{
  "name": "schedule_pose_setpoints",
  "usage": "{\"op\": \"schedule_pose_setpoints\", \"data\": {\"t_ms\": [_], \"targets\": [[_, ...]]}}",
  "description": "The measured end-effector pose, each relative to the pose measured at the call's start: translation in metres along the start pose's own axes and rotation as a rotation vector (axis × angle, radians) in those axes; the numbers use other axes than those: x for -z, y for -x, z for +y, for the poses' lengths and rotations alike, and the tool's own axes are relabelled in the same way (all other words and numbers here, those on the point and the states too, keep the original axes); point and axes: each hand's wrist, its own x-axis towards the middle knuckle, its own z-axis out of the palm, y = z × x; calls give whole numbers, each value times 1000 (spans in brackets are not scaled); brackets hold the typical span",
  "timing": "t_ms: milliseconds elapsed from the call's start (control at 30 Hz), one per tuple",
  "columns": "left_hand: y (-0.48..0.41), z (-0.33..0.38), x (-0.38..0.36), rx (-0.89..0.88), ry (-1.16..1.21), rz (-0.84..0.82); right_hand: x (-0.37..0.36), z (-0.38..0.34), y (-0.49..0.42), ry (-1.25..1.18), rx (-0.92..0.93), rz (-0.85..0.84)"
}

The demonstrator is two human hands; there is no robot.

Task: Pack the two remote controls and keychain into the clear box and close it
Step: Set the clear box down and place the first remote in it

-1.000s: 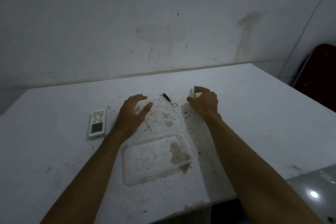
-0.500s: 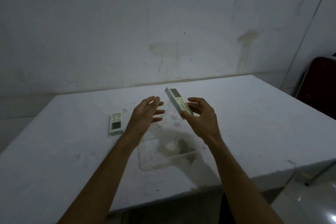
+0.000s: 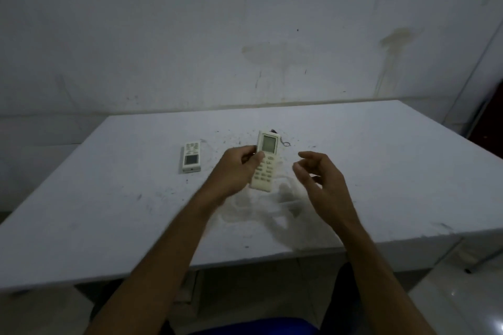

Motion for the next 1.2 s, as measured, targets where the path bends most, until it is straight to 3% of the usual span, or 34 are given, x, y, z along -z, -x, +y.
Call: {"op": "schedule_pose_setpoints", "data": {"t_ms": [100,233,433,733,967,1100,1200], "targets": [[-28,-2,14,-68,-365,-194,2,22,-3,65,-102,85],[-50,-1,14,-99,-600,-411,0,37,-2,102,-139,69],[-51,-7,4,-85,-670,-639,-1,38,2,186,-135,54],[1,-25,-6,-279,-752,-216,2,36,4,130,-155,75],[37,-55,8,-472,-976,-183,1,30,6,151,-166,66],[38,-67,33,-537,-954,-96,0,30,6,147,-171,45],[42,-78,42,-514,-836,-142,-1,29,6,161,-154,30]]}}
